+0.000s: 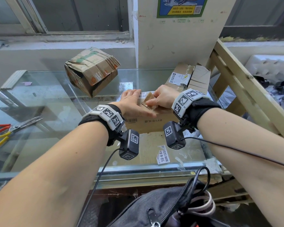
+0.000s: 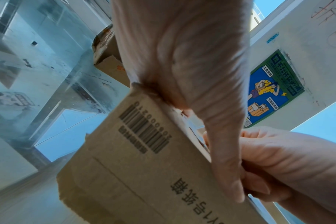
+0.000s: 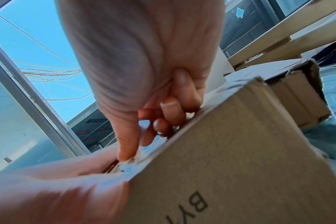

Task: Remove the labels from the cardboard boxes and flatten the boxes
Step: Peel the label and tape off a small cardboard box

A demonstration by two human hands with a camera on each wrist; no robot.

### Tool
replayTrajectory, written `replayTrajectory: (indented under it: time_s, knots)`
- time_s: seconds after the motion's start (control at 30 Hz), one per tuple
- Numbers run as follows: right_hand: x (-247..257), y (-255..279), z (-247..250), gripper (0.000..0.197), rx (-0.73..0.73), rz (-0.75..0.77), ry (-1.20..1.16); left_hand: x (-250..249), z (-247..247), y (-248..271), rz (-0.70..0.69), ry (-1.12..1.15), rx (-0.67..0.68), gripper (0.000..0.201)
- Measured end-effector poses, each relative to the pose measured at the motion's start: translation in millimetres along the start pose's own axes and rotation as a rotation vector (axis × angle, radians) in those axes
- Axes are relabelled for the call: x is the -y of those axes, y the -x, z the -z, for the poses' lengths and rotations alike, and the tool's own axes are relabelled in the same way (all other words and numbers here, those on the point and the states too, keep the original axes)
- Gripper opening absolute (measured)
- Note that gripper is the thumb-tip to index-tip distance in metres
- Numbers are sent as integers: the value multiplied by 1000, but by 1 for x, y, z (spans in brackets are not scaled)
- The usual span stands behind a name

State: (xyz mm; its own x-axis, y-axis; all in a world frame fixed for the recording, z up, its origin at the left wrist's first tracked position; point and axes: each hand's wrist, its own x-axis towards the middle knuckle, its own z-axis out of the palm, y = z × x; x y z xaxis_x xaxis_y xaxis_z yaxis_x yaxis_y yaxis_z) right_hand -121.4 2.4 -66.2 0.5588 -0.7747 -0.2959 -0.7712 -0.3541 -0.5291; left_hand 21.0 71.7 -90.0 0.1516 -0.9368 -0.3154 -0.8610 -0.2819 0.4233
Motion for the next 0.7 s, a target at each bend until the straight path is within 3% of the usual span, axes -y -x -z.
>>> replayTrajectory:
  time_s: [0.17, 0.27, 0.43, 0.5, 0.7]
  knots:
    - [0, -5, 3, 31, 51, -8, -17, 2, 1, -3, -4, -9, 9, 120]
    - [4, -8, 2, 41, 46, -15, 108, 2, 1, -4, -3, -2, 9, 120]
    - [2, -7, -1, 27, 40, 51, 170, 5, 2, -7, -1, -3, 6, 121]
    - [-1, -5, 0, 24, 36, 56, 114, 5, 2, -8, -4, -15, 10, 120]
    - [-6, -6, 3, 12, 75, -2, -339, 4, 4, -7, -14, -32, 11, 120]
